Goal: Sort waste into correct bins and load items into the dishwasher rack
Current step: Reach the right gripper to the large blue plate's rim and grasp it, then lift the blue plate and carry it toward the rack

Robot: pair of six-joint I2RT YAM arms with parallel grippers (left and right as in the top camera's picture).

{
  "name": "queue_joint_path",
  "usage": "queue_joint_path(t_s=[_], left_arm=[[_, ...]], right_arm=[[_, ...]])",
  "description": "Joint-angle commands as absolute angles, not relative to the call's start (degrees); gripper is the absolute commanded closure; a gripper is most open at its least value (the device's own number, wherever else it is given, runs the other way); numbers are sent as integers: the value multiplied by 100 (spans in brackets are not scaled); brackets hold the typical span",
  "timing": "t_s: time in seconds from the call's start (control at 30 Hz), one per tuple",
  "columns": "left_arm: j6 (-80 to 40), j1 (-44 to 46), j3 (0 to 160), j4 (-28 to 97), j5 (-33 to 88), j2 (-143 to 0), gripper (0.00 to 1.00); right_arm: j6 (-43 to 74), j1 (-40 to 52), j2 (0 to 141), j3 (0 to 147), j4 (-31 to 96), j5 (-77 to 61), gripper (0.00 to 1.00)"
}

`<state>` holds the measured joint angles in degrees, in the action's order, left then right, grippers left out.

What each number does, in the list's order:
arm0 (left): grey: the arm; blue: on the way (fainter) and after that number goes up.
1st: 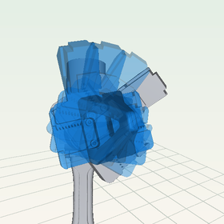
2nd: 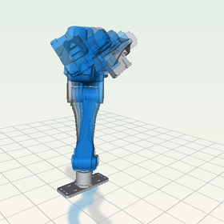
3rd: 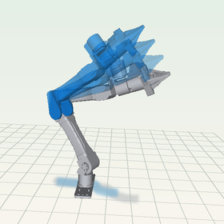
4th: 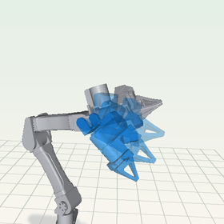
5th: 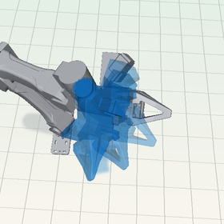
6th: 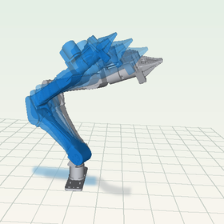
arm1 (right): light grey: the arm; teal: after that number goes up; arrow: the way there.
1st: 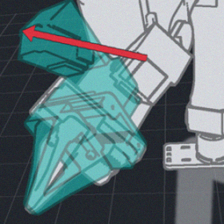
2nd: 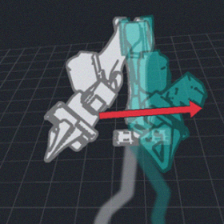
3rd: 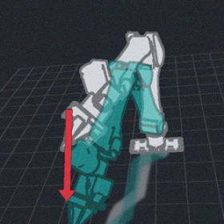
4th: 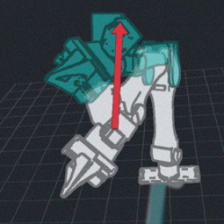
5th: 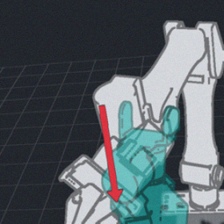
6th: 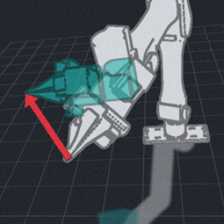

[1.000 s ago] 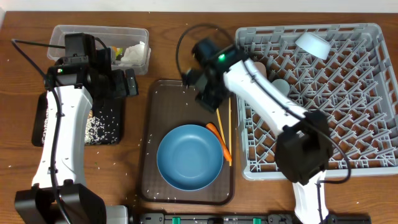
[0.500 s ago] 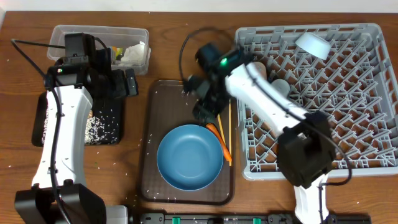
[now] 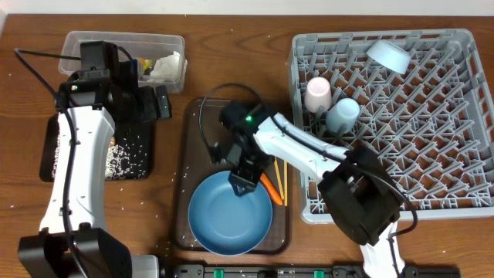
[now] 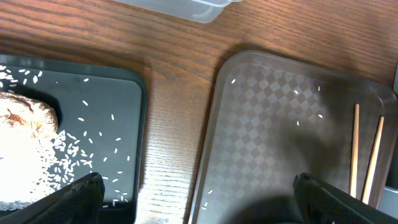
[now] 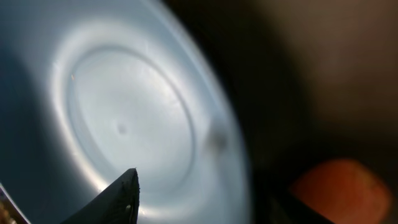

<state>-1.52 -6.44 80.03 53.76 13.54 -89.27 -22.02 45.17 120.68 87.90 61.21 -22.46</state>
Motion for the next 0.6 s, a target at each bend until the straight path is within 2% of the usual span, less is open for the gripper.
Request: queue_joint_path(t_s=[0.0,0.13,0.23,0.27,0.57], left_arm=[[-158,-652,8068,5393,1341,-8982,2],[-158,-652,8068,5393,1341,-8982,2],[-158,-652,8068,5395,1341,-8982,2],[-158,-652,8068,5393,1341,-8982,2],[-158,-652,8068,5393,1341,-8982,2]], right_arm=[[-2231,4576,12011,8543,6084,-2276,52],[-2233,4574,12011,8464,6152,-2279,68],[-2235,4584,12011,8464,6171,-2292,96],[-2235,4589,12011,8464,6171,-2296,99],[-2215,4176,11928,8868,6313,-2744,99]])
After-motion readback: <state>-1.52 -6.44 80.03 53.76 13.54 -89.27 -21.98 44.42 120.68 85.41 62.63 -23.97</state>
